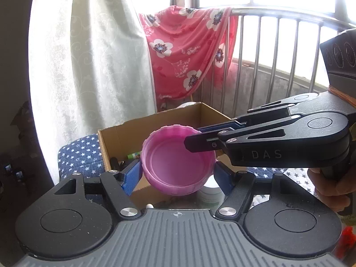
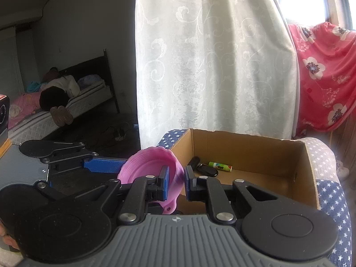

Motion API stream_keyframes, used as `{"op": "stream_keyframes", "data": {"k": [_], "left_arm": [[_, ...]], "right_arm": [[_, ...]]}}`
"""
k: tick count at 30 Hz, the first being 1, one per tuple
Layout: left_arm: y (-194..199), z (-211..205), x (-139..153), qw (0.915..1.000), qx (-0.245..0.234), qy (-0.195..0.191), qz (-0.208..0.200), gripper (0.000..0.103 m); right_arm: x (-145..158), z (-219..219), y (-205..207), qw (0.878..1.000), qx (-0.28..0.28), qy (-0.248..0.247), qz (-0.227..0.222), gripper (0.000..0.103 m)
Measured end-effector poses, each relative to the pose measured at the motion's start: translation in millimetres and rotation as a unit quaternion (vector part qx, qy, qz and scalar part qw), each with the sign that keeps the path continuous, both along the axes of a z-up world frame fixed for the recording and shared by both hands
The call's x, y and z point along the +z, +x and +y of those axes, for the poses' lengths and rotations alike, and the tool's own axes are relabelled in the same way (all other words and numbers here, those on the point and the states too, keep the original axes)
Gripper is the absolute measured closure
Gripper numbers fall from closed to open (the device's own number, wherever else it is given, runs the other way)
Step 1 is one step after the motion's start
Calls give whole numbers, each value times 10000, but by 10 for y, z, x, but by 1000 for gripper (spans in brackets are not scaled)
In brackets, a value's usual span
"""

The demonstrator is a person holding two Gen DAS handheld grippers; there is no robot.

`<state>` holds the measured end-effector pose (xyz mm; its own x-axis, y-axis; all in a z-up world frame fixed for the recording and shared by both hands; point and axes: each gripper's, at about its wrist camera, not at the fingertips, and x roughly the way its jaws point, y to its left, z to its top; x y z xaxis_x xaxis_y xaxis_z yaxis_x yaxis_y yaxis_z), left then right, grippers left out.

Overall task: Organize rigid objects
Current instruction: 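Carry the pink bowl by its rim over the box with the right gripper, then lower the pink bowl into the box and open the right gripper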

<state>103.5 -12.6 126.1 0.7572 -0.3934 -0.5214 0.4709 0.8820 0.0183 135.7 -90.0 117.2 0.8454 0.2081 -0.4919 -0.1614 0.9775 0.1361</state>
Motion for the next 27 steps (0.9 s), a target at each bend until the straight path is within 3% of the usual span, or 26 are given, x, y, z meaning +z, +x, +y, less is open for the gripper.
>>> {"op": "stream_keyframes", "data": {"k": [7, 13, 18, 23, 27], "left_arm": [[825, 2, -88, 9981, 138, 200, 563, 33], [1406, -90, -437, 9896, 182, 574, 1308, 33], [1512, -130, -610, 9841, 152, 995, 1460, 33], [1553, -132, -653, 9819, 115, 1122, 1524, 32], [1563, -108, -663, 9818, 155, 1131, 1517, 32]], "right_arm": [[-75, -323, 921, 9947, 312, 306, 928, 88], [-578, -640, 1628, 9710, 439, 944, 2151, 88], [-996, -738, 1888, 9510, 575, 1254, 2766, 89], [-1251, -733, 2048, 9341, 703, 1395, 3212, 90], [-1255, -681, 2093, 9313, 762, 1302, 3314, 90]]}}
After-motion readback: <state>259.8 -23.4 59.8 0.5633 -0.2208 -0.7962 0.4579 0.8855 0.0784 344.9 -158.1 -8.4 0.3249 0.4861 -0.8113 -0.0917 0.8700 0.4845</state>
